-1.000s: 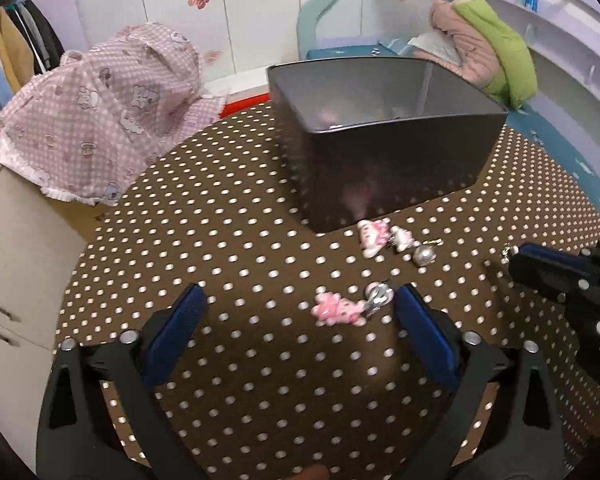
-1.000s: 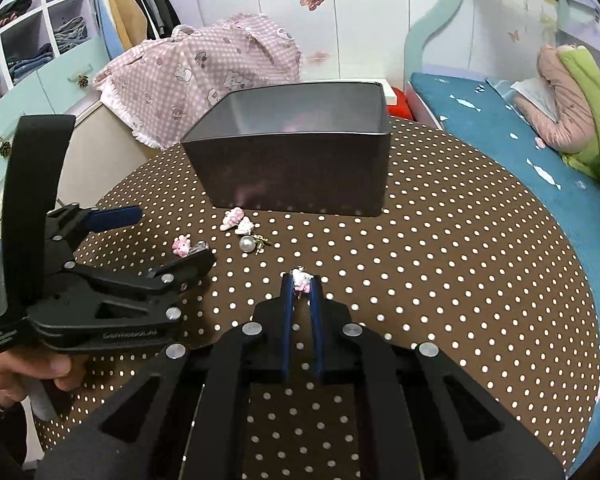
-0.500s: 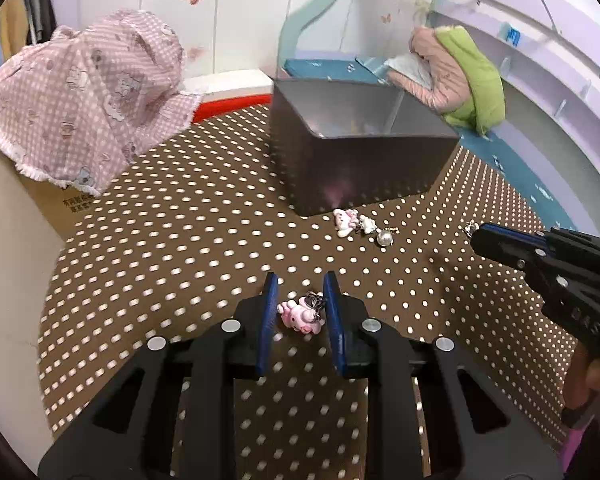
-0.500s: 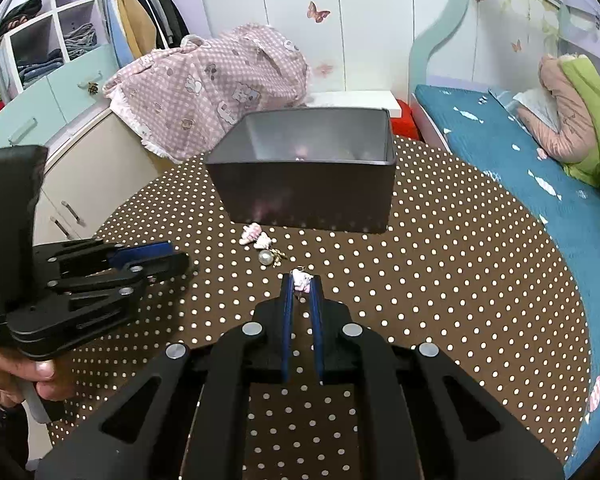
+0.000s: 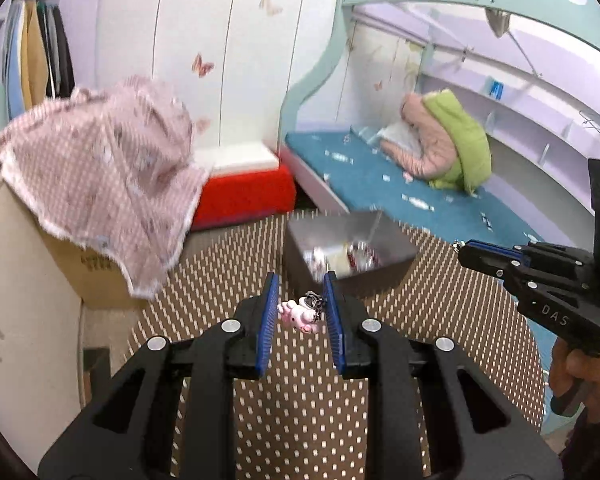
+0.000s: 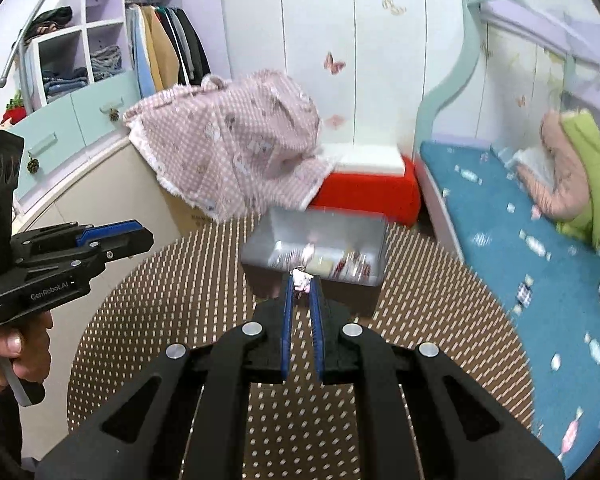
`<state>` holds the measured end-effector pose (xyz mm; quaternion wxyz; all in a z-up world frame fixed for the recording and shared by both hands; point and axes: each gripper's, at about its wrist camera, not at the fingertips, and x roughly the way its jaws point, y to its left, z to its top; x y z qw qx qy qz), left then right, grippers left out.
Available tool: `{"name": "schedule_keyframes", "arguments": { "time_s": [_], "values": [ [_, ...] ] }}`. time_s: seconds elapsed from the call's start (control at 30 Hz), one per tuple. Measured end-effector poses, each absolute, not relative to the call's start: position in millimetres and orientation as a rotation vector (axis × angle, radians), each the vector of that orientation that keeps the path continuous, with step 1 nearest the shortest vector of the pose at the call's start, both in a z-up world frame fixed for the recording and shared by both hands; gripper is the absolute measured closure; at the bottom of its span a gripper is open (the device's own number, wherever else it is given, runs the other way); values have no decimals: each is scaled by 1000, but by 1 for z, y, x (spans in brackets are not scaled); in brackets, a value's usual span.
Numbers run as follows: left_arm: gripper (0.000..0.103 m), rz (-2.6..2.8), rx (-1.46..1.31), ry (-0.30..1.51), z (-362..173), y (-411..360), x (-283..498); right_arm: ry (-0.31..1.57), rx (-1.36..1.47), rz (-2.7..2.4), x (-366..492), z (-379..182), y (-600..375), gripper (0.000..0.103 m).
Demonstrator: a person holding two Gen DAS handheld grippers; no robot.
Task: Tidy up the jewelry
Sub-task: 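Carry both pink charms into the grey box and open both tools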
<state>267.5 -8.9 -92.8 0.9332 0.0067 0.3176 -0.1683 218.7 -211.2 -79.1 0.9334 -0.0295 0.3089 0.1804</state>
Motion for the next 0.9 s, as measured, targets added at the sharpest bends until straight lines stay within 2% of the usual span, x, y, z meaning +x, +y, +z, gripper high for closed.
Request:
{"name": "schedule_keyframes", "arguments": {
  "time_s": [0.23, 0.43, 0.9],
  "values": [
    [80, -355, 11, 559, -45, -30, 289, 560, -78, 363, 241, -42, -214, 96],
    [80, -365, 11, 557, -28, -53, 323, 565, -71, 383, 267, -31, -215, 96],
    [79, -372, 11, 678, -59, -80, 394, 707, -55, 381, 319, -67, -215, 95]
  ]
}}
